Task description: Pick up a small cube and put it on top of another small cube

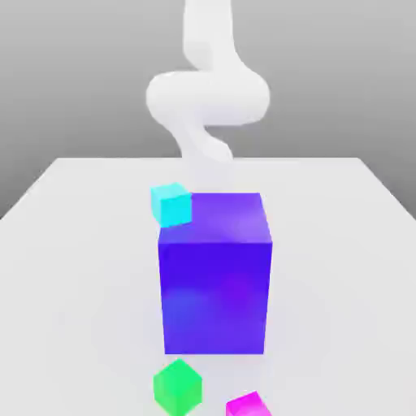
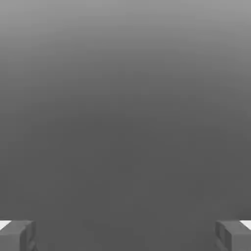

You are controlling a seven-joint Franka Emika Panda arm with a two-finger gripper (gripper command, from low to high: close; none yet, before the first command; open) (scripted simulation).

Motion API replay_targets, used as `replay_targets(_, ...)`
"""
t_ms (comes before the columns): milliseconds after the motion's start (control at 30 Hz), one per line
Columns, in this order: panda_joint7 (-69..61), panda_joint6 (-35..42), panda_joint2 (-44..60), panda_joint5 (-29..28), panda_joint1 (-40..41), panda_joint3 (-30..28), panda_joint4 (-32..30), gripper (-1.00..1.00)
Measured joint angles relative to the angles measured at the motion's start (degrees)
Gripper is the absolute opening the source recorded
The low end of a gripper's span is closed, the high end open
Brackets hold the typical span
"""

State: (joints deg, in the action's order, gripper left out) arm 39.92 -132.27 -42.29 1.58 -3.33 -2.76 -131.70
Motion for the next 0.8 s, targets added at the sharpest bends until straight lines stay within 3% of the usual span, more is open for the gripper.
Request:
replay_targets(433,-32.43,-2.6,18.48,10.29,-15.75,-13.61,0.41,0.0)
replay_targets(800,-60.99,-4.37,34.47,20.99,-22.91,-19.35,0.86,0.0)
